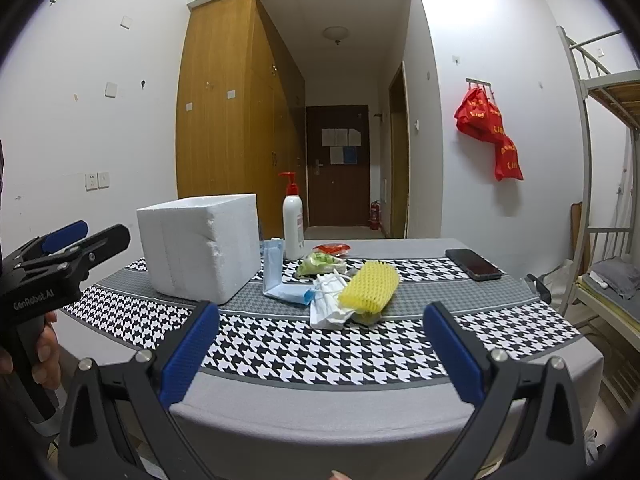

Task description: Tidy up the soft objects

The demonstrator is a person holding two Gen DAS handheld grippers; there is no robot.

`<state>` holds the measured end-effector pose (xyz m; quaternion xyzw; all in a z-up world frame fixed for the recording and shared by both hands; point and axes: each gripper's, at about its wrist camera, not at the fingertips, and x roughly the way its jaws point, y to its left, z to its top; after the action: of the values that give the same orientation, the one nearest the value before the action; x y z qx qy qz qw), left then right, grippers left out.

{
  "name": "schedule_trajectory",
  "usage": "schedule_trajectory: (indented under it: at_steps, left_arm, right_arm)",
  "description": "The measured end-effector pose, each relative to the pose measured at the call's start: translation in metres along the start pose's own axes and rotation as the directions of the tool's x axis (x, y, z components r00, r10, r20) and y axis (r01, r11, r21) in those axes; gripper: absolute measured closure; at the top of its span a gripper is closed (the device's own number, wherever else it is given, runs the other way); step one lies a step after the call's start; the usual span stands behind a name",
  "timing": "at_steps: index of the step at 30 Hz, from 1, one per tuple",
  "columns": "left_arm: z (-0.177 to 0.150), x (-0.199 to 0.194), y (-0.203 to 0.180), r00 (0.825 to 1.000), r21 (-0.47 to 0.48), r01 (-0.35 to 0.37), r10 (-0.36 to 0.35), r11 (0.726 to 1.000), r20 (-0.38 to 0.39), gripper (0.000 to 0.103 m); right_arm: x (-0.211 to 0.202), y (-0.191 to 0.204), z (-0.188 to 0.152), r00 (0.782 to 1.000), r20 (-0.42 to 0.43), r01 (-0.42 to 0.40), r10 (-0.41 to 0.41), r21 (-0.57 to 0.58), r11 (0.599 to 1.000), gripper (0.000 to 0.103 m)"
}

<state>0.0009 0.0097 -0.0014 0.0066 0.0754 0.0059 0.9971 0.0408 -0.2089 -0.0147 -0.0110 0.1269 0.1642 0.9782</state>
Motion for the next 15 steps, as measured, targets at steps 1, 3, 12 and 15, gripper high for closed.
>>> schedule_trajectory:
  at_steps: [1,3,12,15]
  left_arm:
    - [-0.0001,-0.0002,-0.0002,1.000,0.001,0.000,0.000,1.000,0.000,0.001]
    - [0.0005,0.0000,-0.0001,1.000,0.003,-0.002,0.002,1.000,0.001,0.001]
    - [0.0000,0.0038,0.0018,1.000,-0.003,-0.009,0.009,1.000,-0.012,0.001]
    - [-0.0005,0.0054,0.0008,1.000,0.005,0.003,-0.003,1.000,-0.016,0.001]
  right_arm:
    - [-0.0005,-0.0001,0.0000,1.000,0.001,0.001,-0.001,0.000,1.000,0.000]
    - [-0.0007,0.0001,-0.0003,1.000,0.001,0.001,-0.001,0.000,1.000,0.000]
    - [-0.0011,0.0005,-0.0011,1.000,-0.003,0.007,-0.007,-0.004,1.000,0.000]
    - [0.0009,0.0003,-0.0007,1.000,-0.008,0.013,-0.013,-0.010,1.000,0.000]
